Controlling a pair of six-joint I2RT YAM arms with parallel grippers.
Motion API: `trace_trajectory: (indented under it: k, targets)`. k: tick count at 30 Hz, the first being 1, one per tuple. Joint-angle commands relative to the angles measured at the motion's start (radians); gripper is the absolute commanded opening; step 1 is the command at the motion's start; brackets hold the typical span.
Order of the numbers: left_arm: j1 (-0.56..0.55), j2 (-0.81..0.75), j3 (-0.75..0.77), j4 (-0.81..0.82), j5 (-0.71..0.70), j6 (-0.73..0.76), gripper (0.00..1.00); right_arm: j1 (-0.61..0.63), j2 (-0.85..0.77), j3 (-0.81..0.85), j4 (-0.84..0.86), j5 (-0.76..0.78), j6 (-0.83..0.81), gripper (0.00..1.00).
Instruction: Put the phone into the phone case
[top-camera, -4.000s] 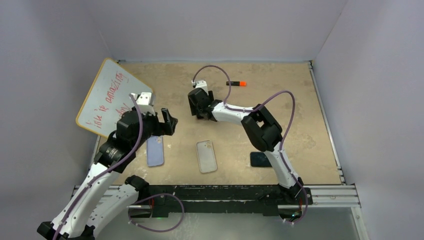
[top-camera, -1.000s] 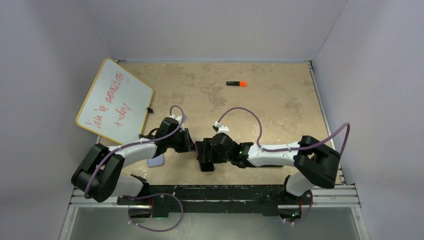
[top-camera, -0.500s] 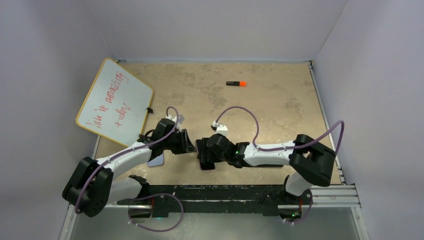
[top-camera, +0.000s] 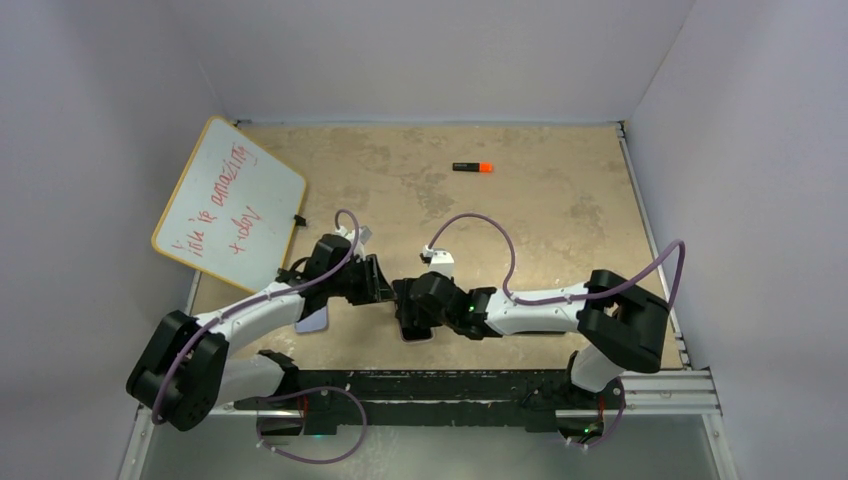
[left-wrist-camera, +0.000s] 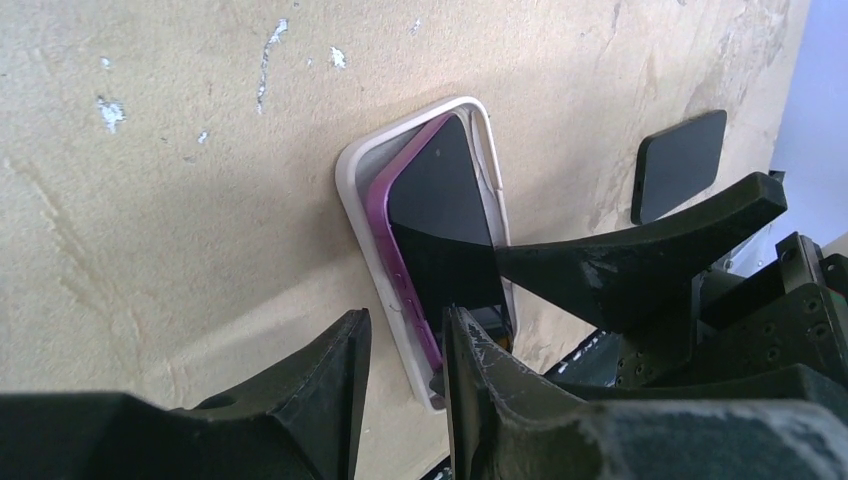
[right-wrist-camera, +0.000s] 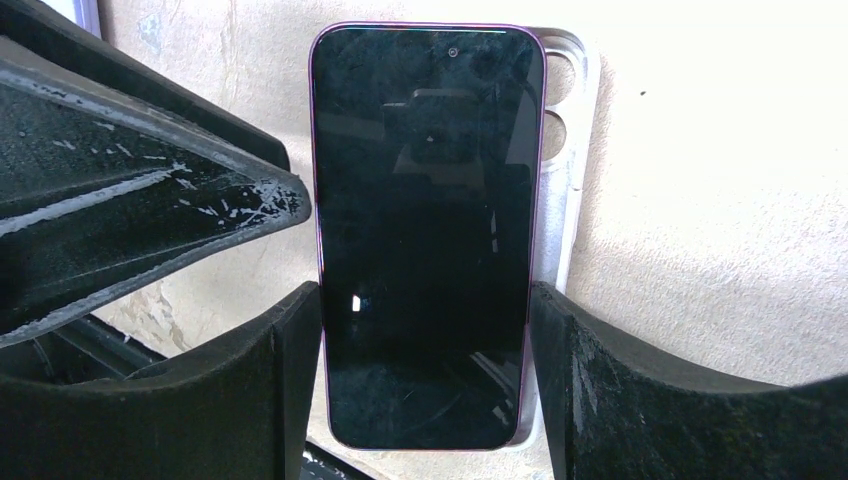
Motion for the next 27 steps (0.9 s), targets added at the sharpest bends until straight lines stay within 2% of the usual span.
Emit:
trace_trajectory:
  k: [1, 5, 10, 15, 21, 23, 27]
  targets:
    - [-0.006, 0.022, -0.007, 0.109, 0.063, -0.031, 0.34, 0.006, 0.004, 0.051, -0.021, 0.069, 0.005, 0.55]
    - [-0.006, 0.033, -0.009, 0.129, 0.057, -0.044, 0.34, 0.008, 0.001, 0.053, -0.021, 0.088, 0.012, 0.58]
    - [-0.006, 0.073, -0.007, 0.166, 0.082, -0.05, 0.28, 0.013, 0.014, 0.072, -0.038, 0.079, 0.014, 0.73]
    - [-0.008, 0.081, -0.024, 0.177, 0.085, -0.053, 0.23, 0.019, -0.016, 0.071, -0.052, 0.081, 0.014, 0.83]
    - [-0.006, 0.092, -0.031, 0.17, 0.087, -0.028, 0.2, 0.019, -0.062, 0.061, -0.098, 0.095, 0.006, 0.85]
    - [-0.006, 0.082, -0.026, 0.155, 0.095, -0.017, 0.22, 0.019, -0.109, 0.041, -0.098, 0.097, -0.015, 0.84]
    - [-0.007, 0.048, -0.014, 0.084, 0.072, 0.021, 0.32, 0.016, -0.2, -0.025, -0.098, 0.078, -0.068, 0.83]
